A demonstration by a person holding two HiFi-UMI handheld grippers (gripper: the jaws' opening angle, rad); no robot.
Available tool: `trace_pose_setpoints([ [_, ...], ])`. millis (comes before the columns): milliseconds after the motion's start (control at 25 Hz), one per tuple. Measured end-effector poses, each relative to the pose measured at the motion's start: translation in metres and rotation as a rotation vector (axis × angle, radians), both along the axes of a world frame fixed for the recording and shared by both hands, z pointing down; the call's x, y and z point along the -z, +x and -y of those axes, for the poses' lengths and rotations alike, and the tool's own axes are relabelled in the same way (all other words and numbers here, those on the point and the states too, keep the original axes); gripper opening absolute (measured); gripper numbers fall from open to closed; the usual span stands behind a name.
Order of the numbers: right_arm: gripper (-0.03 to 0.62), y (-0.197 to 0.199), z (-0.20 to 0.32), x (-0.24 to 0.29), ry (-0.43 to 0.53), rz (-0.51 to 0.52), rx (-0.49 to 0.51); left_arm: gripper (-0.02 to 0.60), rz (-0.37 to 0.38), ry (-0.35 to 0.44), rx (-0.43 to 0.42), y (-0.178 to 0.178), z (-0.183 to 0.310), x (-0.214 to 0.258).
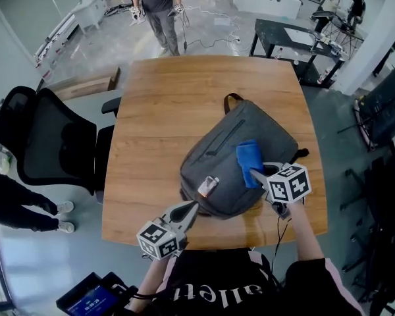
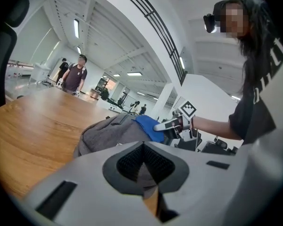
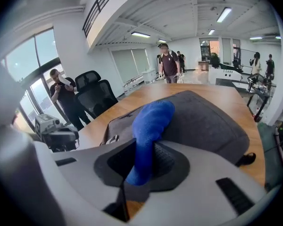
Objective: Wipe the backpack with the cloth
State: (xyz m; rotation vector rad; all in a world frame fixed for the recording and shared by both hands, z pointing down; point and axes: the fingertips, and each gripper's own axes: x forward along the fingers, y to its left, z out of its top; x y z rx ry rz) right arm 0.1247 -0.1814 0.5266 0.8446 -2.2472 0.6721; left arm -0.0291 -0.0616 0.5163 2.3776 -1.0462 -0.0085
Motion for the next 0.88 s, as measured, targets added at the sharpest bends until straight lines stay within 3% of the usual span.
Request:
trace_pose_setpoints([
  [280,0.078,0.058,-0.051,-0.028,-0.069,0.010,-0.131,-0.002,0.000,-0.003,-0.069,0.028,0.002,0.001],
  [600,0.078,0.100,-0.082,-0.056,-0.125,-0.064,-0.203,-0.002,0.001,-0.006,-0.104,0.043,0.003,0.001],
  [880,0.078,0.086,-0.068,-0.014,-0.057,-0.041,-0.125,-0.002,0.004,-0.023,-0.111,0.046,0.002,-0.005],
])
